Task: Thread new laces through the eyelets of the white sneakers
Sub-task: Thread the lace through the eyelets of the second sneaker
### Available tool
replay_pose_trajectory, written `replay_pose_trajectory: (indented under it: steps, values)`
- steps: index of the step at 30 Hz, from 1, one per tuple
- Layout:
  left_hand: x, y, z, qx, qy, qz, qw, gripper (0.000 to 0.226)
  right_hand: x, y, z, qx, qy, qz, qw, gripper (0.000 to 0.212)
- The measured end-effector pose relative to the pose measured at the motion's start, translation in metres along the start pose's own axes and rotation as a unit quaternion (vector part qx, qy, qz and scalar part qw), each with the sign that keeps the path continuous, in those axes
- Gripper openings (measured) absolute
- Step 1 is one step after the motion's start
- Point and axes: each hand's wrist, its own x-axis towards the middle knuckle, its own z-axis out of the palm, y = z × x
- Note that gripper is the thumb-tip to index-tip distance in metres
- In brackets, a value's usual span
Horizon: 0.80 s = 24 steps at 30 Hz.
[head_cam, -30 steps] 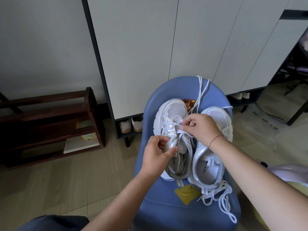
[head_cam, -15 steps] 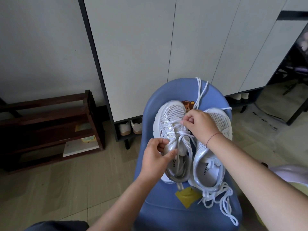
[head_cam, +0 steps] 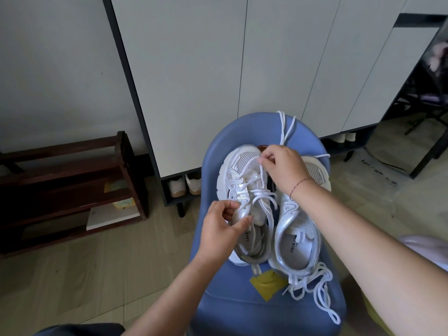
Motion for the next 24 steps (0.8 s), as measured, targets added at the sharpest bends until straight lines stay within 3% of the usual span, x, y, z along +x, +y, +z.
replay_pose_trajectory:
  steps: [4,8,13,19,21,24]
  values:
    - [0.001,-0.001,0.001,0.006,-0.001,-0.001,1.000,0.028,-0.023,0.008,0.001,-0.042,-0.089,0.043,0.994,0.034]
    - [0.000,0.000,0.001,0.006,-0.001,-0.002,1.000,0.029,-0.033,0.014,0.009,-0.073,-0.093,0.052,0.992,0.029]
    - [0.000,0.000,0.001,0.006,0.002,-0.001,1.000,0.029,-0.021,0.014,0.011,-0.064,-0.025,0.016,0.998,0.024]
    - [0.000,-0.001,0.001,0.010,0.002,-0.001,1.000,0.029,0.015,0.004,-0.016,0.042,0.160,0.008,0.986,0.015]
    - [0.001,-0.002,0.001,0.009,0.000,-0.001,1.000,0.029,0.012,0.007,-0.013,0.038,0.126,0.022,0.991,0.018]
    - [0.001,-0.002,0.002,0.007,-0.001,0.001,1.000,0.029,-0.008,0.016,-0.002,-0.016,-0.011,0.052,0.998,0.035]
